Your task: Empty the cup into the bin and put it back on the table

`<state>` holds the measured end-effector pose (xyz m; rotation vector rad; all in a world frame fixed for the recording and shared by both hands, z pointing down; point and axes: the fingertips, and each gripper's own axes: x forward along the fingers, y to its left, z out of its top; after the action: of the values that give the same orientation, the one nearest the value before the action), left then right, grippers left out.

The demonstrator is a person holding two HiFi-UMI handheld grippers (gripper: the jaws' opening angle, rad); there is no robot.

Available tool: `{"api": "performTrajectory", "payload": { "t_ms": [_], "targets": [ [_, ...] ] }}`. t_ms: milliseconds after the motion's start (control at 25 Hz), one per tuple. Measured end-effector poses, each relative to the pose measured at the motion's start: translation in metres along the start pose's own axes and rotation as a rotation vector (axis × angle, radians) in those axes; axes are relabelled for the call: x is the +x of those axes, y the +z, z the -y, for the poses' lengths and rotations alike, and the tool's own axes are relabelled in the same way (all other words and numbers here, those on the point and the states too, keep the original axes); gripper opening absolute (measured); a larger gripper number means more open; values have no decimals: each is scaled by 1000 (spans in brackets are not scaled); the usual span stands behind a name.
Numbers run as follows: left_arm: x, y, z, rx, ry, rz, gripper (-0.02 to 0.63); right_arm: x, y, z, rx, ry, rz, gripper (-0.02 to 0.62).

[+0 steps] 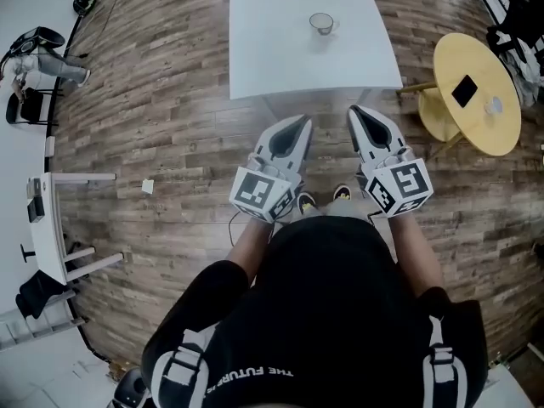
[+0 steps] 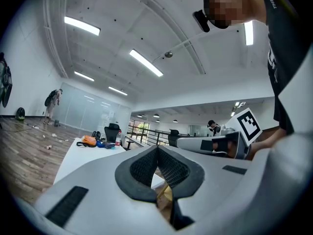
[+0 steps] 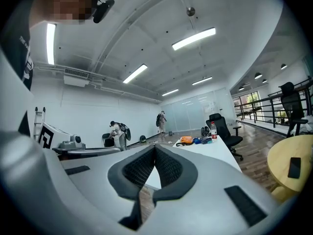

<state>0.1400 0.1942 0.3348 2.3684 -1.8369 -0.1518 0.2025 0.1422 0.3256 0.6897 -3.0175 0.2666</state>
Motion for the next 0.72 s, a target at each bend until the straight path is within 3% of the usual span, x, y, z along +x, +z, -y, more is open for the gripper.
{"api": "performTrajectory", "payload": {
  "t_ms": [360, 720],
  "targets": [
    [41, -3, -44, -9, 29, -29, 21, 42, 2, 51, 22, -25, -17, 14],
    [169, -23, -116, 25, 33, -95, 21, 139, 2, 166, 4, 6, -6, 14]
  ]
}}
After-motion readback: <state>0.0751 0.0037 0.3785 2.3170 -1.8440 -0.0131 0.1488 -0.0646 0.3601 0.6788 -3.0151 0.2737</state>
